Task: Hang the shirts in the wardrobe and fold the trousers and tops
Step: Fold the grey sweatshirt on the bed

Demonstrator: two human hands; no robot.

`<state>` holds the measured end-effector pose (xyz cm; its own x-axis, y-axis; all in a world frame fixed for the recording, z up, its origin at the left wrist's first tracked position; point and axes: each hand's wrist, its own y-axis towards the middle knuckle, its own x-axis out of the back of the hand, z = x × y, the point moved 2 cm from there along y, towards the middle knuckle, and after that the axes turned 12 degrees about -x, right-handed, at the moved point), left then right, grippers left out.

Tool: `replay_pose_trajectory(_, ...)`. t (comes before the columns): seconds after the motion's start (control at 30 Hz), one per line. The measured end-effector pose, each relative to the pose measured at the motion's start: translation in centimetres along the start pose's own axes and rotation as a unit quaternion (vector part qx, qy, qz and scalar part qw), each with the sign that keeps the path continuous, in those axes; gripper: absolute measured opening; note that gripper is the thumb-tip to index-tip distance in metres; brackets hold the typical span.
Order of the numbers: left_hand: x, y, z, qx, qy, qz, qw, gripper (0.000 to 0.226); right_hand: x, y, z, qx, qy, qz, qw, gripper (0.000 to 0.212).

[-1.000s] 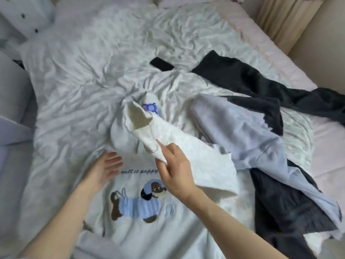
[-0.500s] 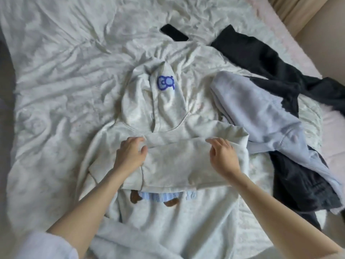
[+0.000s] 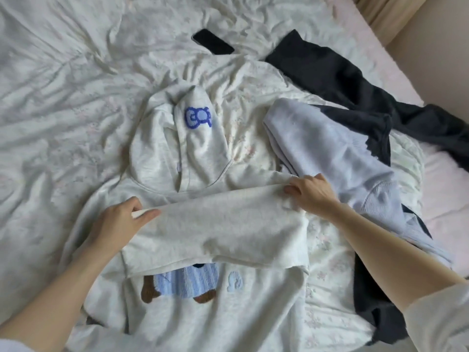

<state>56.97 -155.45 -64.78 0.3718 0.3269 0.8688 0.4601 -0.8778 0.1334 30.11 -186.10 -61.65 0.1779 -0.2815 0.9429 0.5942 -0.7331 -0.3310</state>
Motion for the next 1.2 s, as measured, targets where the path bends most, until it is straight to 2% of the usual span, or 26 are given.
replay_pose_trajectory(0.07, 0.4, 0.5, 0.1, -0.011, 0.035, -0.01, 0.999, 0.071, 0.7, 1.0, 0.9, -0.022, -0.002, -0.099, 0.995, 0.026)
replay_pose_trajectory(0.1, 0.6, 0.8, -0.1, -0.017, 0.074, -0.017, 0.997, 0.07, 0.9, 1.7, 1.2, -0.042, -0.029, -0.116, 0.992, 0.024)
replay_pose_trajectory(0.17, 0.6, 1.5, -0.5, 0.008, 0.184, -0.034, 0.982, 0.048, 0.9, 2.5, 2.1, -0.082, -0.055, -0.127, 0.987, 0.021)
replay_pose_trajectory(0.2, 0.3, 1.7, -1.0, 0.024, 0.208, -0.033, 0.977, 0.045, 0.8, 2.2, 2.8, -0.089, -0.047, -0.139, 0.985, 0.025)
replay_pose_trajectory(0.23, -0.1, 1.4, -2.0, 0.019, 0.215, -0.015, 0.976, 0.05, 0.4, 1.3, 3.8, -0.069, -0.026, -0.162, 0.984, 0.031)
replay_pose_trajectory(0.3, -1.3, 0.4, -4.4, -0.043, 0.207, 0.027, 0.977, 0.054, -1.4, -1.4, 5.9, 0.01, 0.007, -0.205, 0.979, 0.041)
replay_pose_trajectory(0.33, -2.2, -0.5, -5.2, -0.057, 0.202, 0.074, 0.975, 0.056, -2.7, -2.9, 6.7, 0.048, -0.004, -0.184, 0.982, 0.046)
replay_pose_trajectory(0.4, -3.8, -2.4, -5.3, -0.014, 0.217, 0.209, 0.953, 0.062, -5.7, -4.6, 6.9, 0.07, -0.048, -0.036, 0.996, 0.05)
replay_pose_trajectory(0.47, -4.6, -3.5, -3.3, 0.074, 0.187, 0.328, 0.923, 0.061, -8.2, -4.9, 5.8, 0.014, -0.06, 0.122, 0.991, 0.052)
replay_pose_trajectory(0.5, -4.9, -3.5, -2.7, 0.104, 0.146, 0.357, 0.917, 0.06, -9.0, -4.7, 5.4, -0.012, -0.06, 0.159, 0.985, 0.054)
replay_pose_trajectory(0.53, -4.7, -3.1, -2.3, 0.128, 0.096, 0.349, 0.924, 0.059, -9.2, -4.5, 5.8, -0.034, -0.054, 0.17, 0.983, 0.056)
replay_pose_trajectory(0.57, -4.1, -2.5, -2.7, 0.135, 0.047, 0.298, 0.944, 0.055, -8.9, -4.5, 6.7, -0.051, -0.038, 0.157, 0.986, 0.057)
replay_pose_trajectory(0.63, -2.3, -1.5, -4.0, 0.132, 0.003, 0.14, 0.981, 0.041, -7.6, -5.6, 9.4, -0.061, 0.037, 0.061, 0.996, 0.05)
replay_pose_trajectory(0.7, 0.1, -2.7, -4.4, 0.155, 0.027, 0.027, 0.987, 0.036, -6.5, -8.2, 12.9, 0.0, 0.184, -0.026, 0.983, 0.037)
replay_pose_trajectory(0.73, 1.3, -4.3, -4.2, 0.189, 0.038, -0.002, 0.981, 0.04, -6.2, -10.4, 14.9, 0.051, 0.252, -0.023, 0.966, 0.031)
replay_pose_trajectory(0.77, 2.2, -6.1, -3.8, 0.228, 0.051, -0.014, 0.972, 0.046, -6.1, -12.8, 16.8, 0.102, 0.291, 0.026, 0.951, 0.028)
replay_pose_trajectory(0.83, 3.2, -10.1, -2.4, 0.309, 0.072, 0.003, 0.948, 0.064, -7.4, -17.8, 20.3, 0.157, 0.266, 0.2, 0.93, 0.036)
replay_pose_trajectory(0.87, 3.6, -12.4, -1.8, 0.35, 0.053, 0.012, 0.935, 0.073, -8.8, -20.2, 21.6, 0.175, 0.202, 0.272, 0.925, 0.042)
replay_pose_trajectory(0.9, 3.9, -14.6, -1.0, 0.391, -0.011, 0.003, 0.92, 0.077, -10.1, -22.3, 22.7, 0.194, 0.134, 0.308, 0.922, 0.044)
replay_pose_trajectory(0.93, 4.0, -16.5, -0.3, 0.432, -0.119, -0.01, 0.894, 0.076, -11.2, -23.9, 23.5, 0.199, 0.092, 0.324, 0.92, 0.04)
replay_pose_trajectory(0.97, 4.3, -18.5, 0.3, 0.474, -0.246, -0.025, 0.845, 0.072, -11.6, -25.5, 24.6, 0.193, 0.082, 0.334, 0.919, 0.034)
replay_pose_trajectory(1.0, 4.3, -19.5, 0.4, 0.511, -0.357, -0.02, 0.782, 0.067, -11.7, -26.2, 25.1, 0.181, 0.106, 0.338, 0.918, 0.028)
replay_pose_trajectory(1.03, 4.7, -20.7, 0.6, 0.543, -0.425, -0.001, 0.724, 0.072, -11.6, -26.8, 26.1, 0.18, 0.152, 0.349, 0.907, 0.026)
replay_pose_trajectory(1.07, 4.9, -21.3, 0.8, 0.56, -0.465, 0.027, 0.685, 0.08, -11.0, -27.1, 27.2, 0.185, 0.21, 0.367, 0.887, 0.023)
replay_pose_trajectory(1.13, 5.3, -21.7, 1.2, 0.562, -0.517, 0.068, 0.642, 0.085, -9.1, -27.1, 29.5, 0.183, 0.32, 0.414, 0.832, 0.017)
replay_pose_trajectory(1.2, 6.0, -22.0, 1.6, 0.557, -0.564, 0.055, 0.607, 0.079, -7.4, -26.5, 31.7, 0.167, 0.361, 0.441, 0.805, 0.018)
